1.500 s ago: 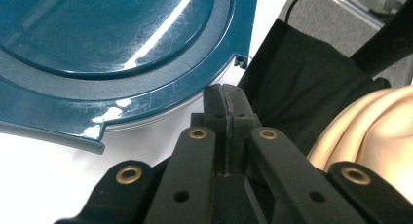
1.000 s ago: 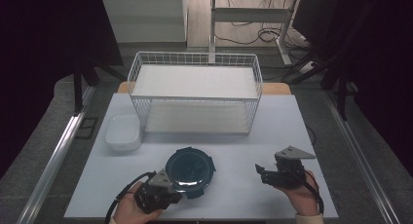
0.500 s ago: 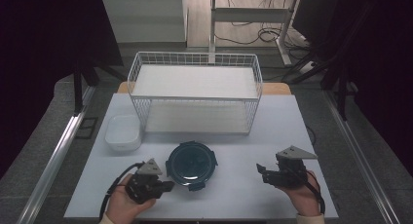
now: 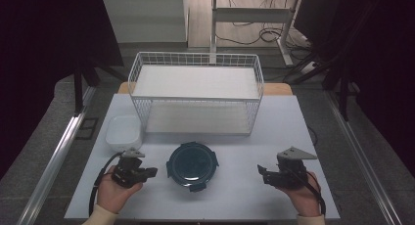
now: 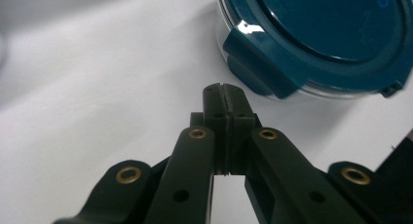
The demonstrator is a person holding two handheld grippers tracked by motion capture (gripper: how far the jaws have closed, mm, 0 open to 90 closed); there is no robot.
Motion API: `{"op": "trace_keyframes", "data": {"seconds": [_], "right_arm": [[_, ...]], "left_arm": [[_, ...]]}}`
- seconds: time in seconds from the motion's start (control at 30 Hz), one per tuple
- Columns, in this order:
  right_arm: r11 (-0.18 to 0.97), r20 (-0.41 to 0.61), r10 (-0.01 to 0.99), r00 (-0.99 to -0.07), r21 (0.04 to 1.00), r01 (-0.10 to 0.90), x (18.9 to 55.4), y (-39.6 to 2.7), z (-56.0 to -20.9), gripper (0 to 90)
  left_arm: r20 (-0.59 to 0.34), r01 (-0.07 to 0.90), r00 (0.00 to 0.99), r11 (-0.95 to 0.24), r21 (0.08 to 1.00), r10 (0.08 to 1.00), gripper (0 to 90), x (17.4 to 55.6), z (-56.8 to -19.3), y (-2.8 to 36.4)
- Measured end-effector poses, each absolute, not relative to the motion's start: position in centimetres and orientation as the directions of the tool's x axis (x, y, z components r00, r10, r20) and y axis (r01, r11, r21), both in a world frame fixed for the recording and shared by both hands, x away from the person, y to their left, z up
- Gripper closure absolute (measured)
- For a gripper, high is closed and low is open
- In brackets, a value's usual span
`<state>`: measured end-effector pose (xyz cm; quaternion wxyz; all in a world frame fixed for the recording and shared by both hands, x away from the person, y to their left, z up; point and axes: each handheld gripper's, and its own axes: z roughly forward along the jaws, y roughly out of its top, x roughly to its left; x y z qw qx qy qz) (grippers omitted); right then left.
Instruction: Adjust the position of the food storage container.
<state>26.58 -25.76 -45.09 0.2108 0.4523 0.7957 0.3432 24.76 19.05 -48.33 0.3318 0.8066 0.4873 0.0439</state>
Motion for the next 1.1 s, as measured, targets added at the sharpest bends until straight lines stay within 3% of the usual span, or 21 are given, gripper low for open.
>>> {"op": "trace_keyframes", "data": {"seconds": [0.43, 1.1], "right_arm": [[0.353, -0.027, 0.871, -0.490, 0.730, 0.586, 26.7, -26.0, -45.3, 22.8], [0.354, -0.030, 0.871, -0.490, 0.728, 0.586, 26.7, -26.0, -45.3, 22.9]], "left_arm": [[-0.252, 0.786, 0.484, -0.289, 0.547, 0.838, 90.0, 27.9, -48.8, 16.9], [-0.275, 0.776, 0.537, -0.339, 0.532, 0.797, 90.0, 30.3, -49.4, 13.3]]}}
